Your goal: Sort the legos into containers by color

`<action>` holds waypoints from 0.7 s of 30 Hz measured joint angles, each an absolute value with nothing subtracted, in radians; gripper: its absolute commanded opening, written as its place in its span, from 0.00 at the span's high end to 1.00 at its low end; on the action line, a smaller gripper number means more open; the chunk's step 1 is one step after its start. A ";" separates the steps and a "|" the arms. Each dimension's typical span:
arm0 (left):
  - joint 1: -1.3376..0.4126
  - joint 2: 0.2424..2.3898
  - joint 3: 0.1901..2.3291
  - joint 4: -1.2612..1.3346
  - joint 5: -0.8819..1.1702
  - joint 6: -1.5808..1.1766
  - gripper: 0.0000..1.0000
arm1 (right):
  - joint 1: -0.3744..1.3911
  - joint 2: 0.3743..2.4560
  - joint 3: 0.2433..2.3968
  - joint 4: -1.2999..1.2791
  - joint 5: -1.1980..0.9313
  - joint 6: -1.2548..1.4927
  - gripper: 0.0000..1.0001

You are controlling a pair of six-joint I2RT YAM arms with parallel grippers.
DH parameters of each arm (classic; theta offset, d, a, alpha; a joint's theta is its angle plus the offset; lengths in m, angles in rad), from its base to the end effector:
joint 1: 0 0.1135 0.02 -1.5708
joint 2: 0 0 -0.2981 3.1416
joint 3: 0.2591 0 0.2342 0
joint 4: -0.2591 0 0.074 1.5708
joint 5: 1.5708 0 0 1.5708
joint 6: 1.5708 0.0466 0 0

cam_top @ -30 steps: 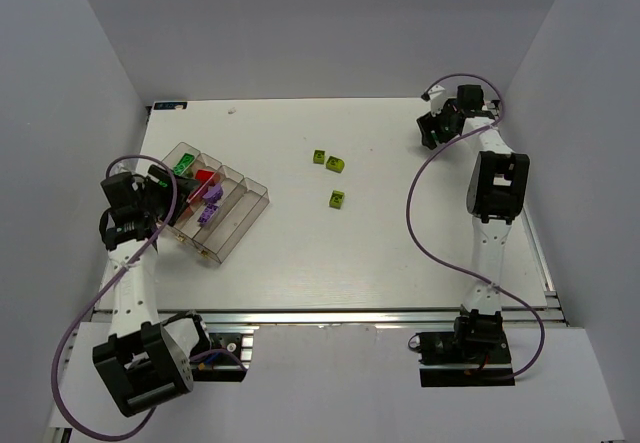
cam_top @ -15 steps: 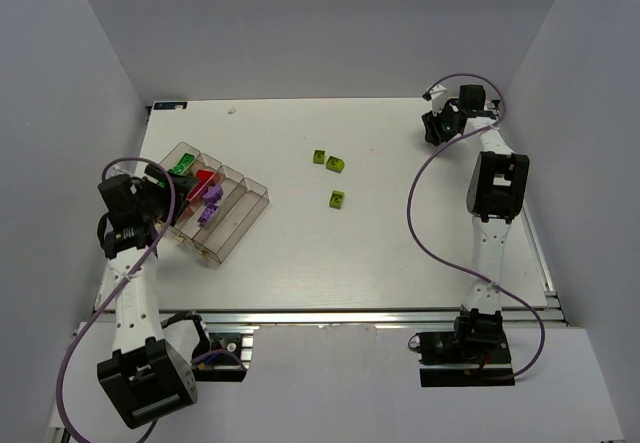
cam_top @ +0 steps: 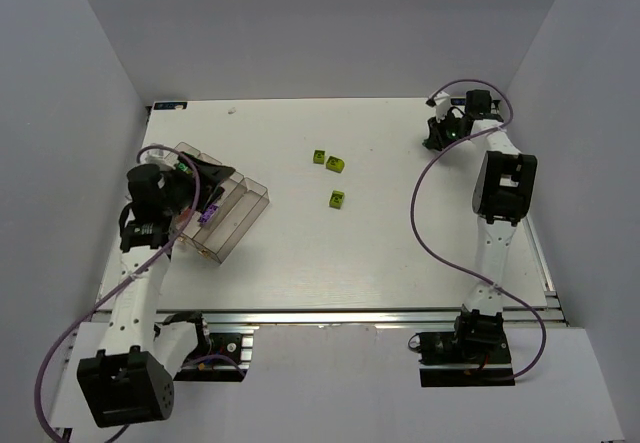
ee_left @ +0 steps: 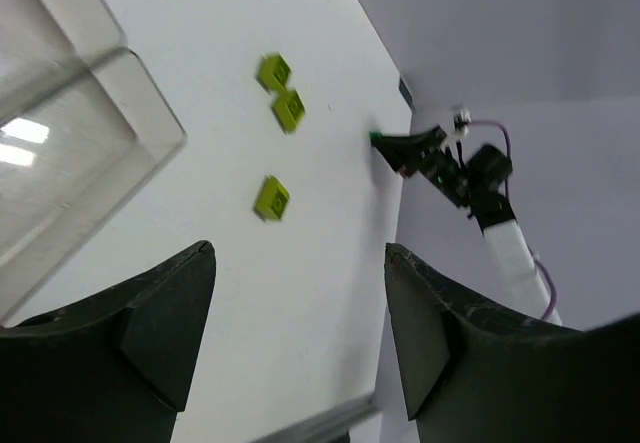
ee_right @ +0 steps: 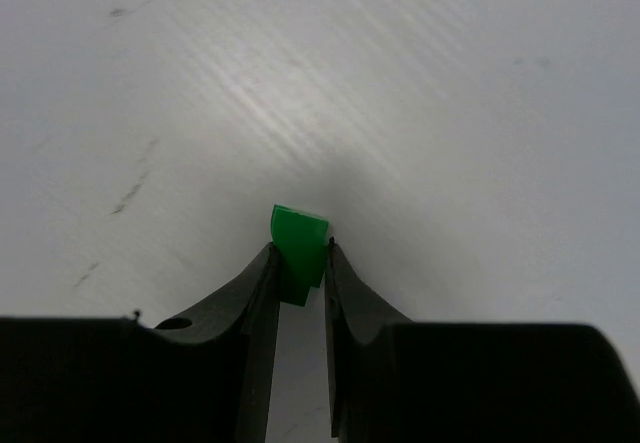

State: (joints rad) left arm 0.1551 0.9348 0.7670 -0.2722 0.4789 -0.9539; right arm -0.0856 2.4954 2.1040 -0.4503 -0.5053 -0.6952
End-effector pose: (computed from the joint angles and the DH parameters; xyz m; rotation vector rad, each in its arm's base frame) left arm 0.1817 0.0067 0.3255 -0.8187 1.9320 -0.9780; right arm 0.5665 -0.0260 0.1765 -0.8984 2.1074 0.2132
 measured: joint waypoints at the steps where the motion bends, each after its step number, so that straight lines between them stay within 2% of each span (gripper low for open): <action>1: 0.123 0.944 0.767 -0.260 0.478 -0.962 0.22 | -0.087 2.474 2.071 -0.455 -0.532 -0.698 0.96; 6: -0.049 0.999 0.754 -0.155 0.466 -1.022 0.21 | -0.087 2.281 1.810 -0.503 -0.735 -0.717 0.99; 12: -0.250 1.119 0.754 0.006 0.439 -1.075 0.20 | -0.046 1.945 1.544 -0.548 -0.958 -0.802 0.99; 17: -0.407 1.276 0.782 0.105 0.421 -1.105 0.20 | 0.101 1.681 1.373 -0.612 -1.032 -0.946 0.99; 21: -0.477 1.378 0.817 0.175 0.414 -1.129 0.19 | 0.257 1.552 1.262 -0.646 -1.042 -1.007 0.99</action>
State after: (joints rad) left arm -0.4770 1.3777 0.8173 0.1749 0.4141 -1.1290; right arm 0.2569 1.5520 1.2621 -0.6460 -1.0420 -1.0065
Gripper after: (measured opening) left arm 0.804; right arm 0.256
